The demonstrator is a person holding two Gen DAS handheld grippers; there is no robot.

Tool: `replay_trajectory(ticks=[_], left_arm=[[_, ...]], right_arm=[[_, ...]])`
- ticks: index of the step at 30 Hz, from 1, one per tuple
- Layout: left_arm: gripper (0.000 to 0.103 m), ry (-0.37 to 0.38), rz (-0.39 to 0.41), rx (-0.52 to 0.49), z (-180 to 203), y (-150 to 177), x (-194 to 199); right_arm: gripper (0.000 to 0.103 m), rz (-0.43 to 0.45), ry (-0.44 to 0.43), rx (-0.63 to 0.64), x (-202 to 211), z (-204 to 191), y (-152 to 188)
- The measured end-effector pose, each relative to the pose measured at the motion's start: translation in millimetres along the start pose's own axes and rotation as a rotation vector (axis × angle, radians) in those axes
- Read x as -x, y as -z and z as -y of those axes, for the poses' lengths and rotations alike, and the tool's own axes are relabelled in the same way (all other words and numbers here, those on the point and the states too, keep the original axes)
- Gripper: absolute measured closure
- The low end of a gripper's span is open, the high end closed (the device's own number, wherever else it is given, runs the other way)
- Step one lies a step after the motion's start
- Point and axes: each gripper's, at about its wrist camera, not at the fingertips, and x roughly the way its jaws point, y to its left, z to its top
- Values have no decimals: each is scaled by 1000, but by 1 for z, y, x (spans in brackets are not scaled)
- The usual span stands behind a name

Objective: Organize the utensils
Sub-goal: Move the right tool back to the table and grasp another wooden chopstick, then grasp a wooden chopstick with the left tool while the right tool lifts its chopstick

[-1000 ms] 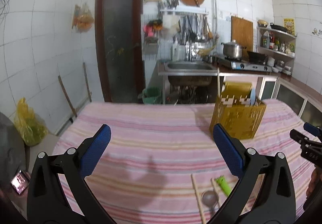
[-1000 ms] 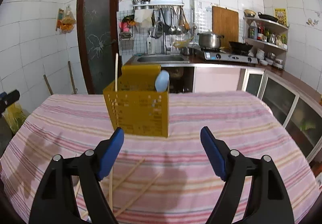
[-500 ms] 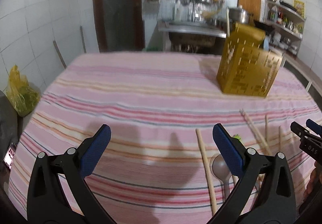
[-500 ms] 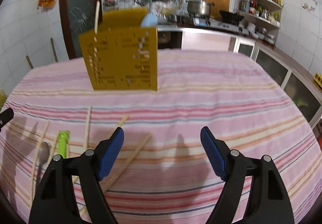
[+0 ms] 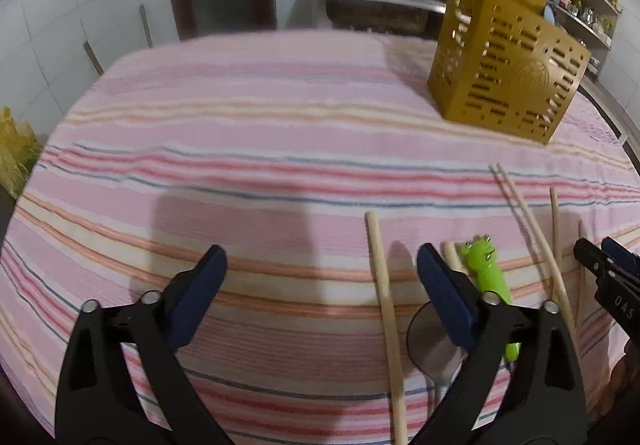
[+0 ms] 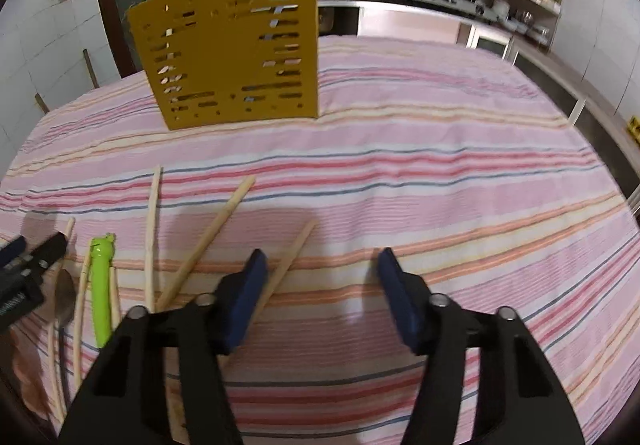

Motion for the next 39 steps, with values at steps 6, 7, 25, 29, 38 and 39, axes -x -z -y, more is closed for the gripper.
replay_trajectory(ticks=[6,7,25,29,38,39], left_arm=[[33,-3,6,-13,3,-1,-2],[40,1,5,-19,4,-1,-1],[88,43,-29,-13,12,-8,-1],[96,40,-26,-21,17,-8,-1],[98,51,20,-12,15,-8,16],[99,52,30,-12,14,-9,19]], right_arm=[[86,-9,-33,8,-2,-17,-2],[87,-8,-37,9,-3,-17,-2],[97,-36,-67,76,-9,-4,-16],[97,-26,-80,69,-11,0,-18],[97,21,-115,31,5,16,-17],[97,33,-120,24,9,18,-17]])
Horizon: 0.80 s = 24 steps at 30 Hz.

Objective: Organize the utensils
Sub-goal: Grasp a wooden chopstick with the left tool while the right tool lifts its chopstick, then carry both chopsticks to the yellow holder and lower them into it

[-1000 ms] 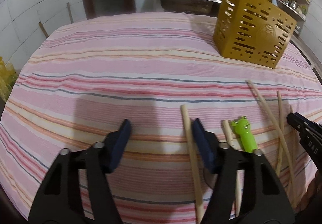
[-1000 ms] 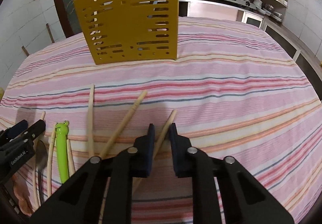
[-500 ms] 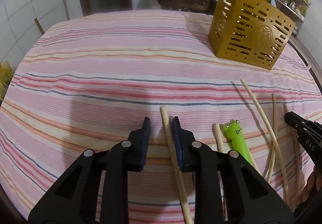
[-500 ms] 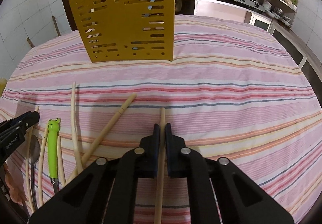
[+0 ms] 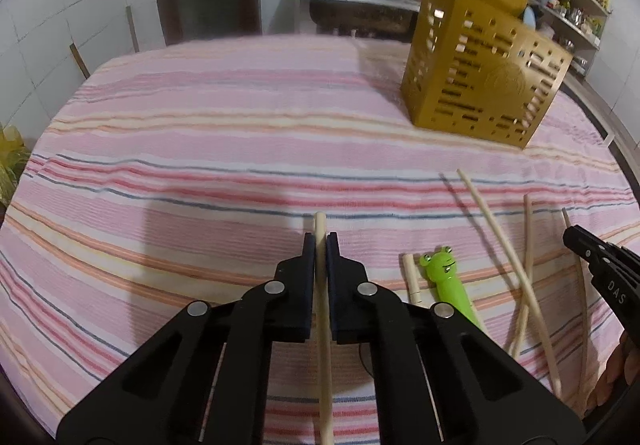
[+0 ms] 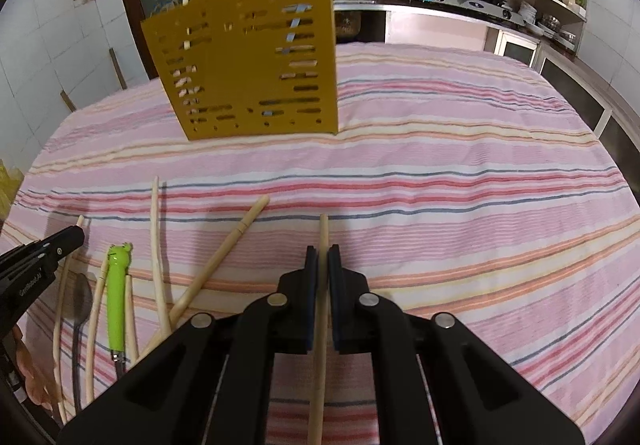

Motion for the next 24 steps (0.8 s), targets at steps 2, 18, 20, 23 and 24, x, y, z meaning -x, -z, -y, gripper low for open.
replay_trajectory(ticks=[2,18,20,23,24], left_arm=[[98,-1,34,-1,0,-1,11],[98,15,323,9,-15,5,109],[98,24,347,10,-16,9,120],[98,24,380,13,-17,14,130],[98,23,391,13,-18,16,133]], right_arm=[[97,28,-8,-8,9,2,-1],[97,350,-92,-8,105,13,0],[97,382,-90,0,114,12,2],[97,424,-84,22,124,9,6],[97,438,-78,30,128,8,7]])
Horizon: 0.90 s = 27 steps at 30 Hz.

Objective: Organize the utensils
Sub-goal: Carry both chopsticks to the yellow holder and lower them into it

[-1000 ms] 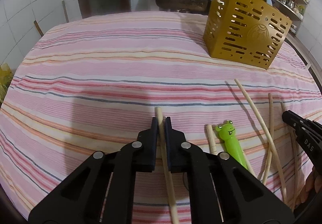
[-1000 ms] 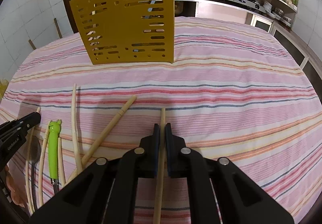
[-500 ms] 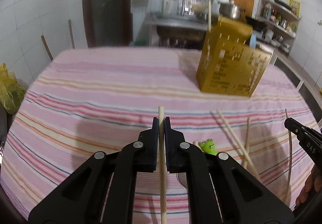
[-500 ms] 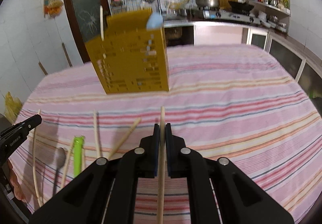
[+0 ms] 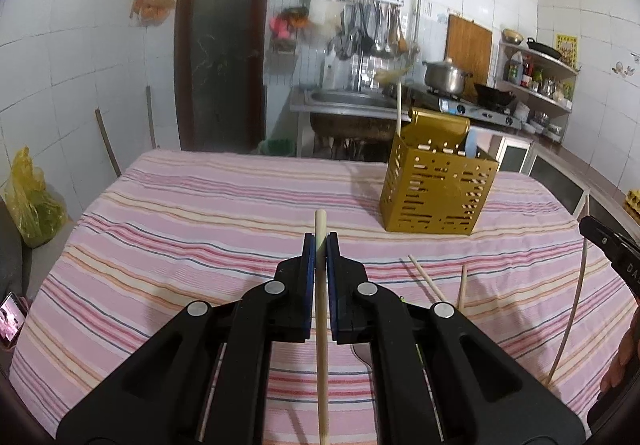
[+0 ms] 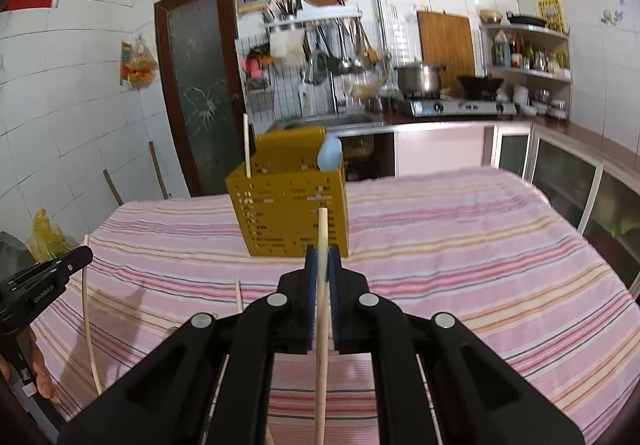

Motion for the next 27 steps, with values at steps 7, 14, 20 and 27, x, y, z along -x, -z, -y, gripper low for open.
replay_trajectory(ticks=[7,14,20,27], left_arm=[[98,-7,61,-6,-5,4,18],[99,-8,99,9,-10,-2,29],[98,7,136,-14,1,-15,39],[99,51,189,-37,17,-50,44]], right_arm=[[97,57,5,28,11,-5,3],[97,102,-6,37,21,-7,-3],[97,131,-22,38,23,-6,-18],[97,164,-30,37,19,-4,-45]])
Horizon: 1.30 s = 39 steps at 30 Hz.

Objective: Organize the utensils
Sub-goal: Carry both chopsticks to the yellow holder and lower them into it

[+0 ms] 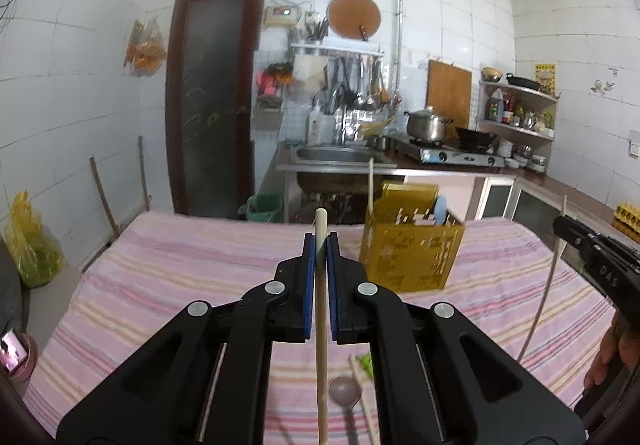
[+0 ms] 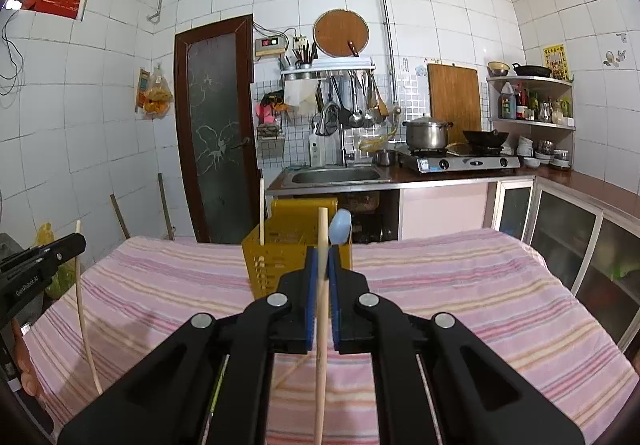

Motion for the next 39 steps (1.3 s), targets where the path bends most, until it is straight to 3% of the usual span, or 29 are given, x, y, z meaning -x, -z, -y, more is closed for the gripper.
replay_trajectory(ticks=[9,18,27,31,39], left_arm=[[99,52,84,-28,23,-65,-25],[99,109,164,6,45,-130,-68],[99,164,233,45,77,-174,-138],[99,164,225,56,84,-166,-176],[99,104,145,54,81,-115,-246]], right_arm=[[97,66,15,28,-24,-1,-57],[97,146,25,40,-66,-4,-118],[97,188,38,16,-123,0,-149],[97,181,43,24,-149,4,-140],[97,124,40,21,-191,12,-108]])
